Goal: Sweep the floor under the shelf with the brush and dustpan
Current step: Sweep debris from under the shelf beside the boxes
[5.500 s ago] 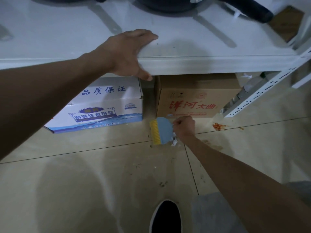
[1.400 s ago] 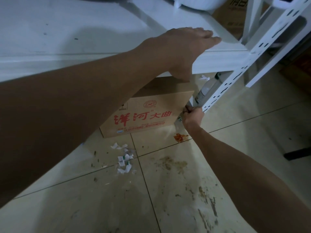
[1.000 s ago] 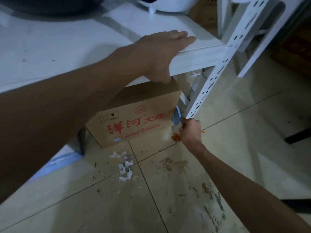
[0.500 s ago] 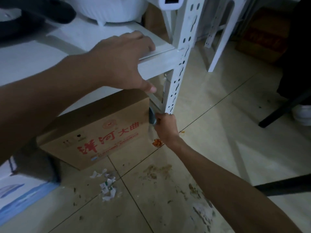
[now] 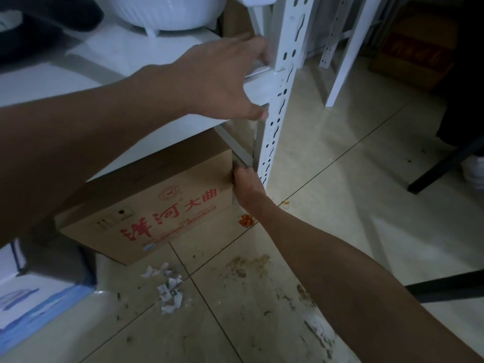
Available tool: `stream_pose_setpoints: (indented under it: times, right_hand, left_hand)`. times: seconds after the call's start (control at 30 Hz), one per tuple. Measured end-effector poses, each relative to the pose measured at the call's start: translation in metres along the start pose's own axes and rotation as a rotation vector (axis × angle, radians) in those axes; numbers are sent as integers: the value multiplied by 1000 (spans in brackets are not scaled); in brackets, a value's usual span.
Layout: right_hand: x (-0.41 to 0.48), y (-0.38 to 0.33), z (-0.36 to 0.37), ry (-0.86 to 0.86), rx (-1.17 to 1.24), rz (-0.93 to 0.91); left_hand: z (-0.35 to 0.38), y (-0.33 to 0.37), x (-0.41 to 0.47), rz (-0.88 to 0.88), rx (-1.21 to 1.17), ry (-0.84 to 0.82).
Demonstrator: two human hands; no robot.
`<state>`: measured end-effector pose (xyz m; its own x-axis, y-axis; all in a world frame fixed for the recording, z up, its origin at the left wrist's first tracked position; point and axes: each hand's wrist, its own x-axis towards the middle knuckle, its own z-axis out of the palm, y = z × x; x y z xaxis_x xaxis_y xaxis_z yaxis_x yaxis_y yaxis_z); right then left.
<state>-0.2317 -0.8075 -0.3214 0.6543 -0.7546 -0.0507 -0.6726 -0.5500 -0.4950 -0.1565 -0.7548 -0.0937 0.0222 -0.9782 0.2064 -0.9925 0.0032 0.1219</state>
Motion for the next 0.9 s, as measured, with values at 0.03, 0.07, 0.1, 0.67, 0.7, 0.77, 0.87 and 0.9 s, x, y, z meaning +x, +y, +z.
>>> stream_pose_setpoints:
  times: [0.03,0.07,0.1,0.67,0.7,0.77,0.87,0.9]
  right_hand:
    - [0,2,1,-19,-20,6]
    - [-2,3,1,-34,-37,15]
    - [-2,5,4,-40,-41,15]
    - [-71,41,5,-123,4,220]
    - [-71,42,2,-98,29,235]
    - [-68,43,-5,-22,42,244]
    - [-57,34,-13,46,22,175]
    - [-52,31,-13,46,25,144]
  left_hand:
    - [-1,-2,0,-4,6,6]
    - [0,-6,0,-16,10,5]
    - [1,-9,-1,-34,9,-7]
    - [16,-17,-8,-91,18,-7]
    - [17,-18,-7,-91,14,-5]
    - [18,-20,-6,-87,4,3]
    - [20,-22,-6,-84,-2,6]
    - [20,-22,-6,-87,-1,3]
